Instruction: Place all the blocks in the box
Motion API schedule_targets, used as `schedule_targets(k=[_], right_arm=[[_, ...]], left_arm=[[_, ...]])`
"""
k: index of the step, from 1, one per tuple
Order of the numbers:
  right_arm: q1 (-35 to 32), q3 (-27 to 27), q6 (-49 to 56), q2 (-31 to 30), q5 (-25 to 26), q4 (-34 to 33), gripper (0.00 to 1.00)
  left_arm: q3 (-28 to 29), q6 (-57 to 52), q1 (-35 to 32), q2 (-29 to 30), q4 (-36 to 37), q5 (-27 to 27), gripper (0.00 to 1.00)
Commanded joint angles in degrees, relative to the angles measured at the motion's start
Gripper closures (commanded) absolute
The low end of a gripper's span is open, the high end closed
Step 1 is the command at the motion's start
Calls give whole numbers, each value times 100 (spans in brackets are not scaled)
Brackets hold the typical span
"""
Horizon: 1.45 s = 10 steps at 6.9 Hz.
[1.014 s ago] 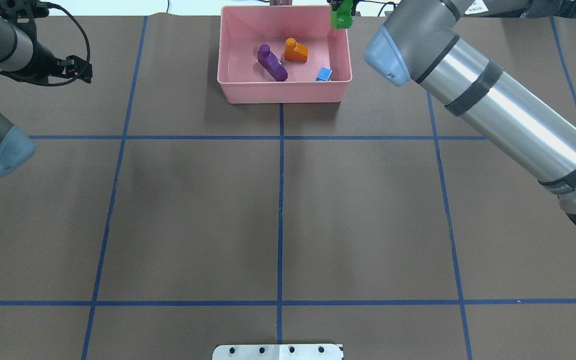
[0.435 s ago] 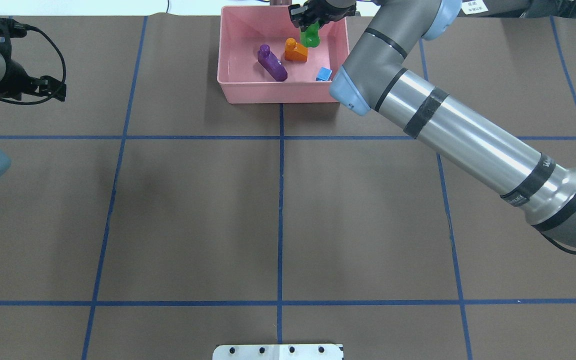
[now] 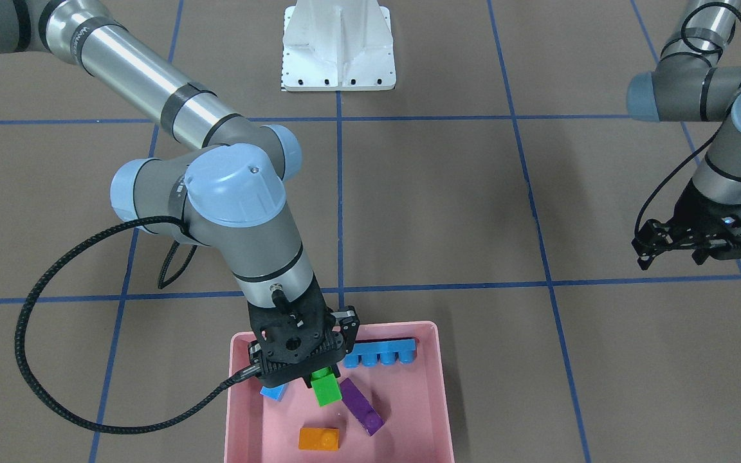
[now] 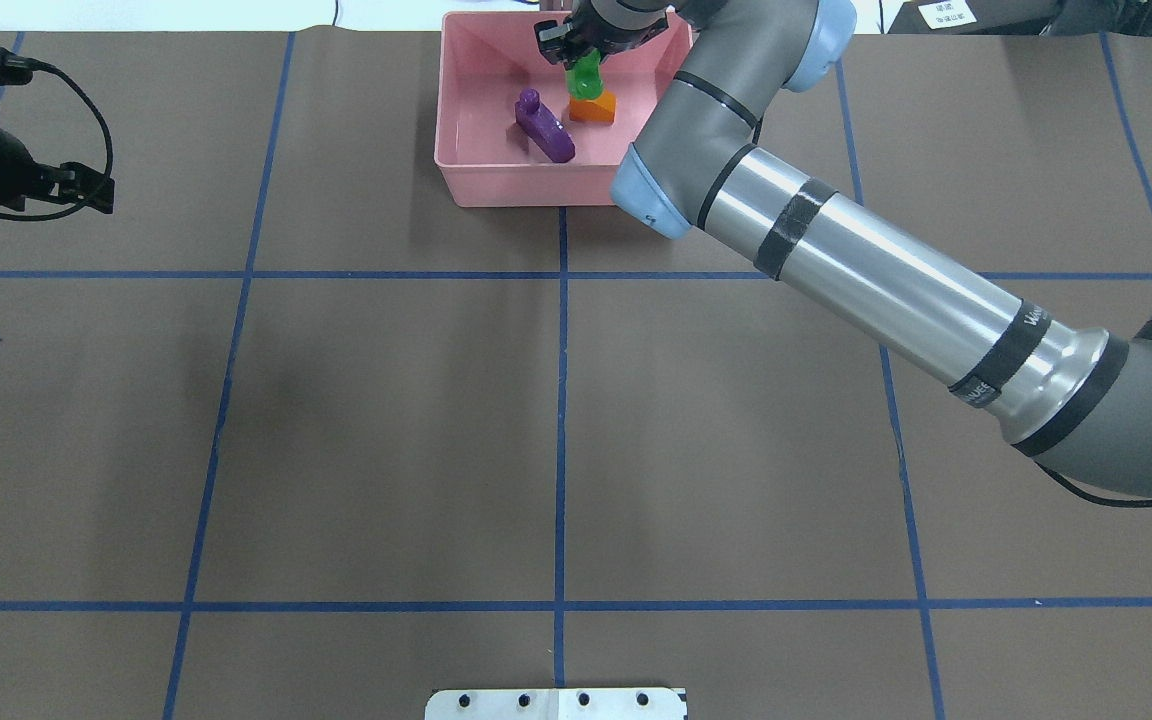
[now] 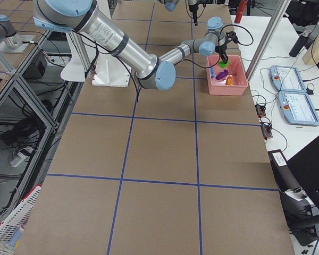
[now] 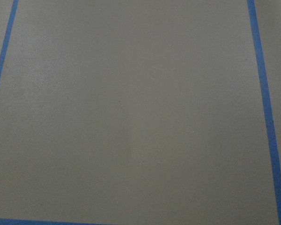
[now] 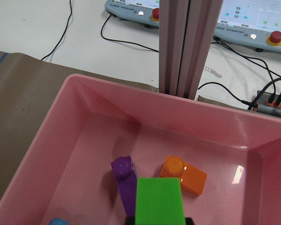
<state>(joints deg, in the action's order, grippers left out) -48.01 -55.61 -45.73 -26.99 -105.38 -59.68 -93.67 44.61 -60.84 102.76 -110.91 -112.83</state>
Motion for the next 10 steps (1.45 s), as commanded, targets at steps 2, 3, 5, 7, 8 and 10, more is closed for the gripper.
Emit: schedule_targets(k=[2,3,5,7,8,10], right_arm=[[-225,33,20,97,-235,-418,0],[-374,-385,90,53,-542,-1614,0],[-769,-1387,823,-191,-1026,-3718,0],[-1200,-2519,1913,-1346,-1318,-4481,0],[-1402,-3213,2293,-2275,-1502,-4413,0],[-1989,-3544,2367,-3011,-2140,-4403,0]], left_arm=[[-46,-23,-7,-72,-1,-125,0],[-90,-23,-7,-80,8,-142,0],[-361,-502,-225,-333,8,-615,0],[-415,-1462,-506,-554,78,-687,0],[-441,-2091,-926,-625,548,-1270,0],[-407,-4074,-1753,-634,1193,-1496,0]])
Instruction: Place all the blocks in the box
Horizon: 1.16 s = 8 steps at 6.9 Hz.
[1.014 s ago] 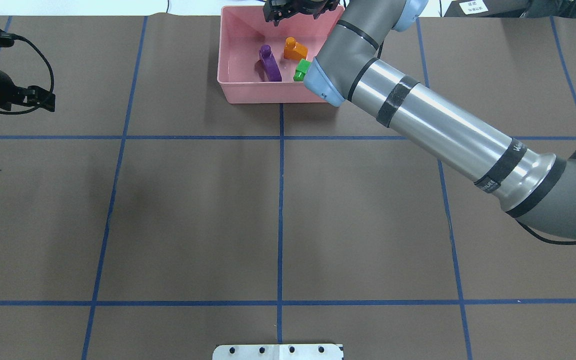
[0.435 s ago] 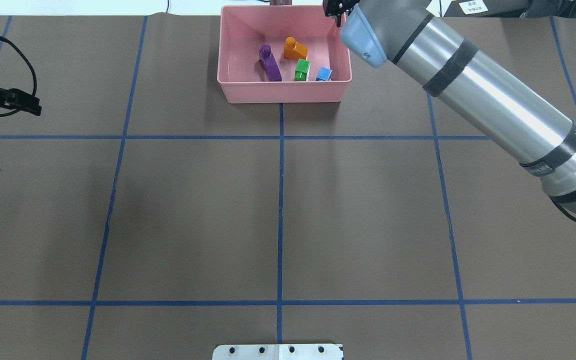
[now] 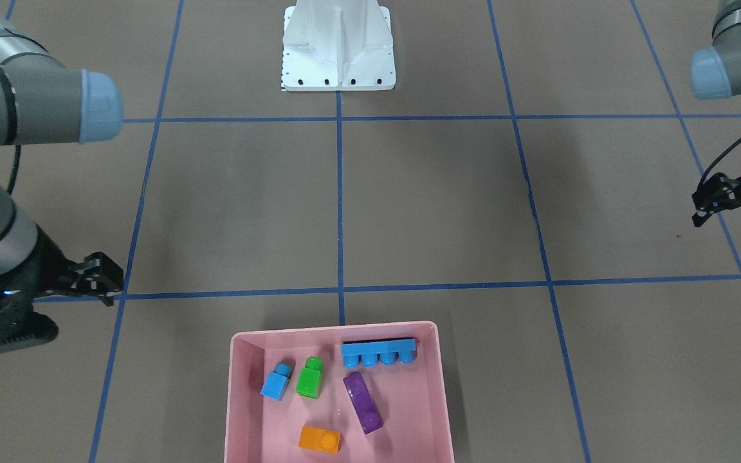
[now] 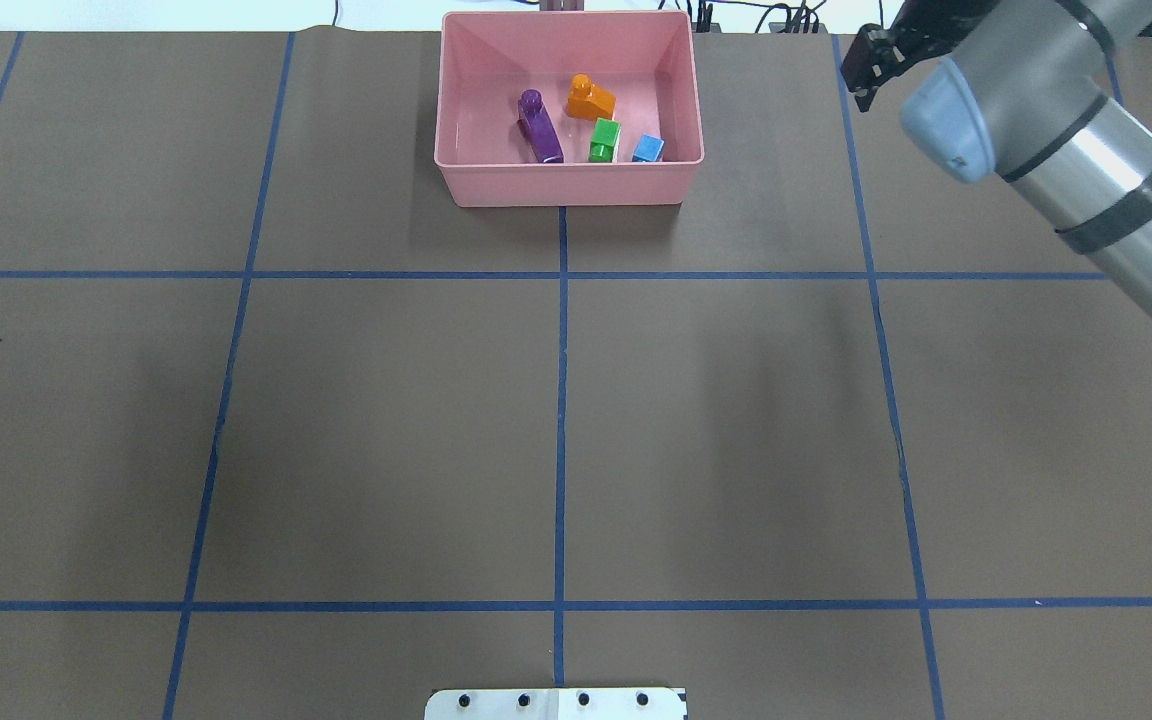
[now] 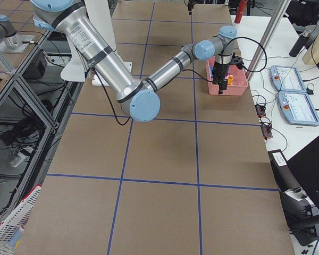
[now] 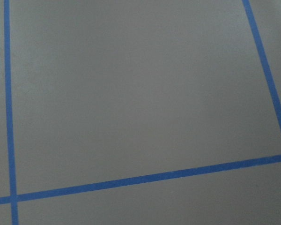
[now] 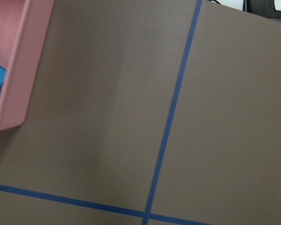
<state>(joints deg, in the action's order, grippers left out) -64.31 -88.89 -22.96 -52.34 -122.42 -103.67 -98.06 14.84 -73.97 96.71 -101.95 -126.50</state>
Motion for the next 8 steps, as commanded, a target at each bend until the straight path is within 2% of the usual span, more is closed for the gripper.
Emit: schedule_targets(k=[1,2,3,5,6,8], right_arm=[[-815,-199,72,-801,-1319,4,0],[-1177,-199,72,-1144,-1711,56,0],[-1250,-225,72,-1608,-1732,344,0],[-1390,-33,142,-2400,-1417,1791,0],[-1583,-32,456,-2743,-1416,2032,0],[-1987,-102,1510,-3298,-1477,2069,0]], left_arm=[[-2,-1245,-626,-82,325,-129,0],[-20,-1255,-714,-117,308,-147,0],[-3,-1290,-959,-213,255,-156,0],[154,-1290,-979,-232,237,-121,0],[347,-1299,-970,-240,263,-86,0],[655,-1403,-979,-249,263,-95,0]])
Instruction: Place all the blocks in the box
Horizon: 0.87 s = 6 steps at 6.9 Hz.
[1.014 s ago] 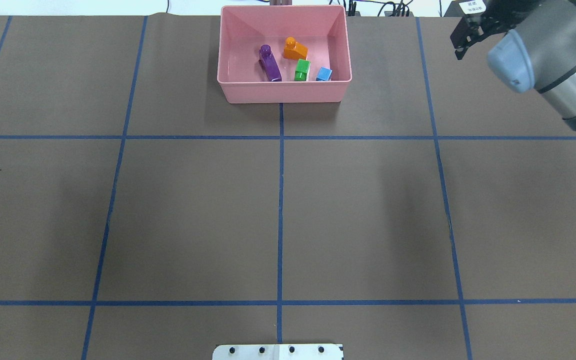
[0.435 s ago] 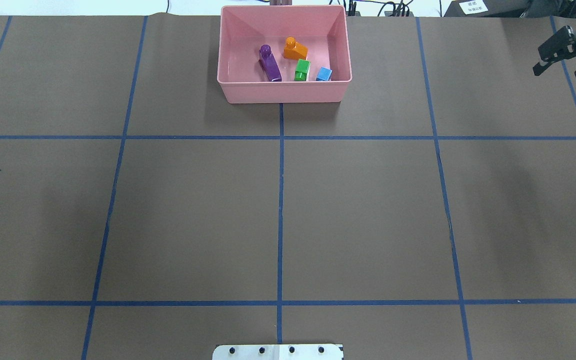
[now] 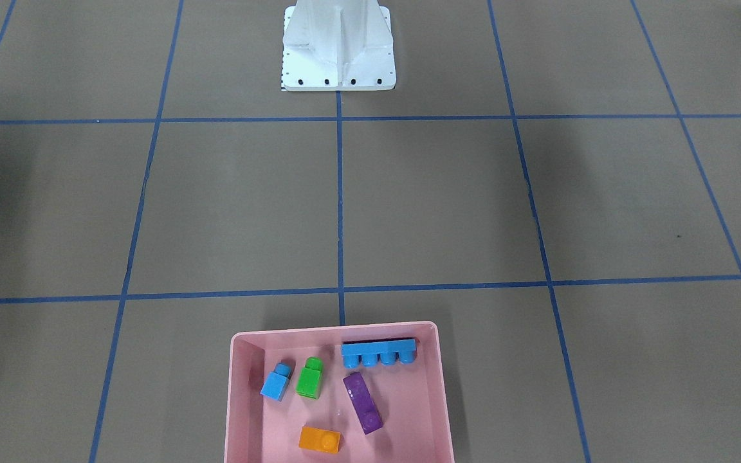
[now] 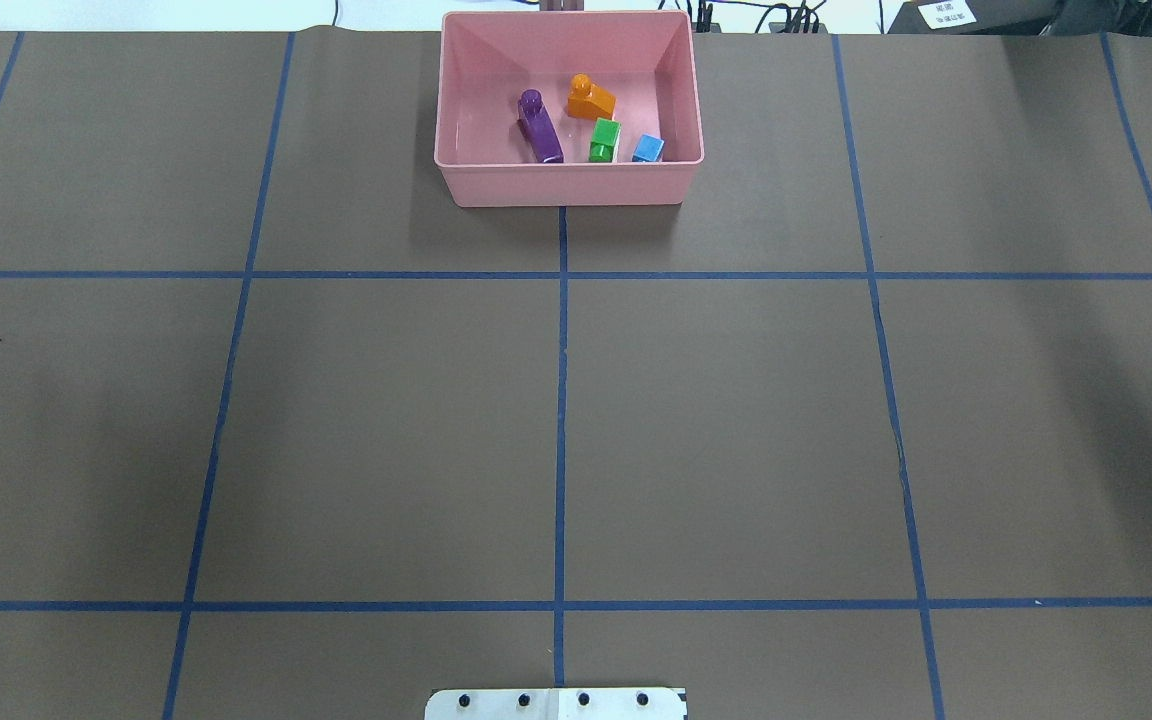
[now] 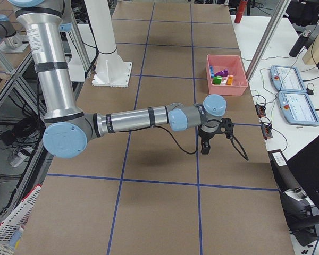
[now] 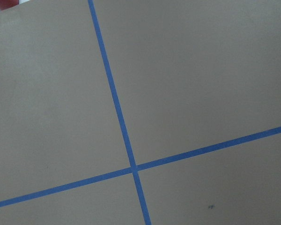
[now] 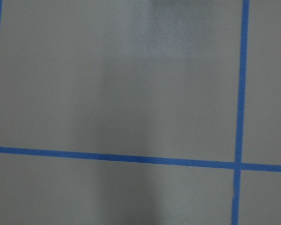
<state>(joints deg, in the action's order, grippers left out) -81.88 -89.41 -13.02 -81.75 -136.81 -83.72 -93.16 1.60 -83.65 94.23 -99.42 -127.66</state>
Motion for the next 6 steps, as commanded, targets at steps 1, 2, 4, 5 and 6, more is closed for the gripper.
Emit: schedule_targets(k=[1,2,4,5,6], right_arm=[[-371,-42,554,-411,-39,40,0],[-442,-41,633,-473,-39,31,0],[-626,-68,1115,-735,-48,49,0],[-749,-103,1126,-815,-74,40,0],[-802,-103,1126,-912,-74,57,0]], left_arm=[[245,-699,-159,16,115,30,0],[376,-844,-334,51,220,-13,0],[307,-776,-468,-27,616,-667,0],[202,-584,-529,-123,617,-1177,0],[-199,-234,-529,-438,617,-1182,0]])
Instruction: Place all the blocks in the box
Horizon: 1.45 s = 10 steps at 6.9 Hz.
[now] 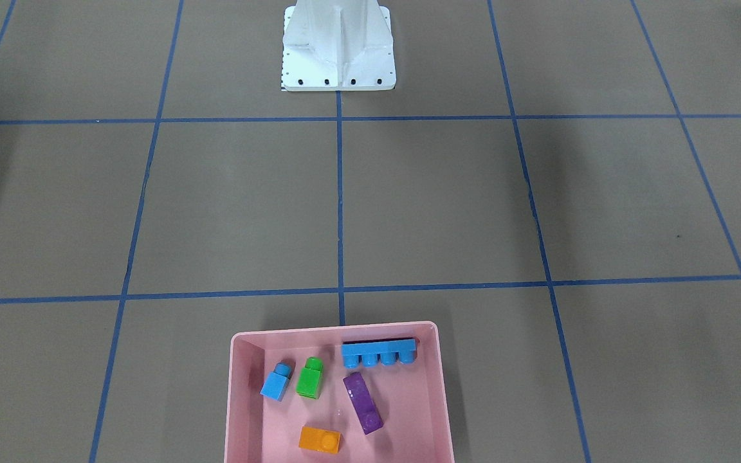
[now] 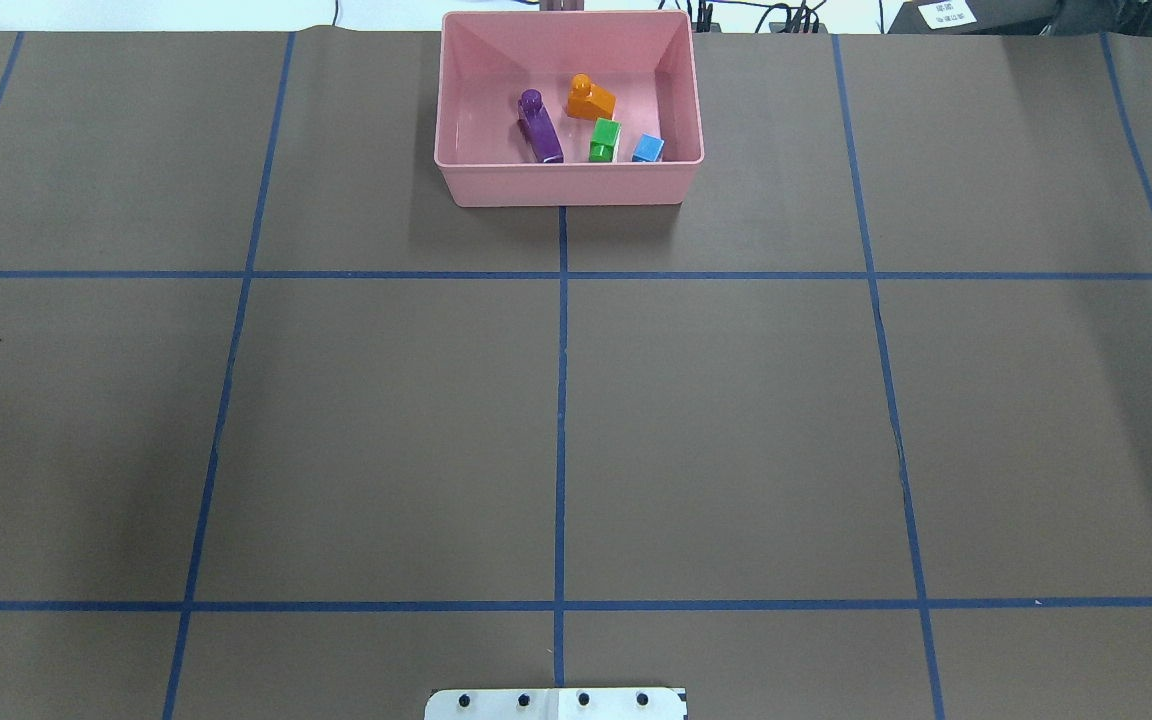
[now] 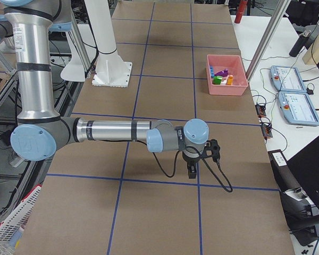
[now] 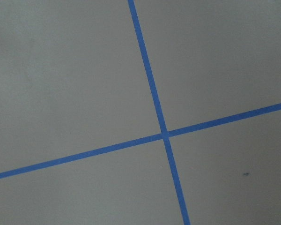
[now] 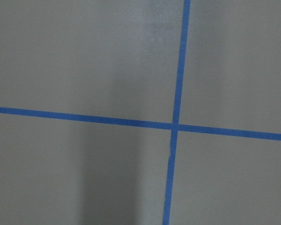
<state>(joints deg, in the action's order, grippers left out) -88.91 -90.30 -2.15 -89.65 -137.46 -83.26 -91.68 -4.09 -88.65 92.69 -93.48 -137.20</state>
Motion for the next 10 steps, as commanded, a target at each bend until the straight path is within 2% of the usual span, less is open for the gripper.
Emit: schedule_targets(k=[1,2,4,8,10], right_arm=[[-100,-14,40,-202,-9,20,0],[-248,-101,83,-350,-1,20,0],[-477,-172,644,-562,69,12,0],[-592,-250,559,-615,-18,-67,0],[-592,-697,532,-651,-18,-731,0]], left_arm=[[-481,547,-29,-487,-56,-211,0],[-456,541,-12,-515,-65,-158,0],[-474,540,-3,-489,-65,271,0],[-465,549,-3,-419,-56,282,0],[-491,558,-3,-418,-56,282,0]])
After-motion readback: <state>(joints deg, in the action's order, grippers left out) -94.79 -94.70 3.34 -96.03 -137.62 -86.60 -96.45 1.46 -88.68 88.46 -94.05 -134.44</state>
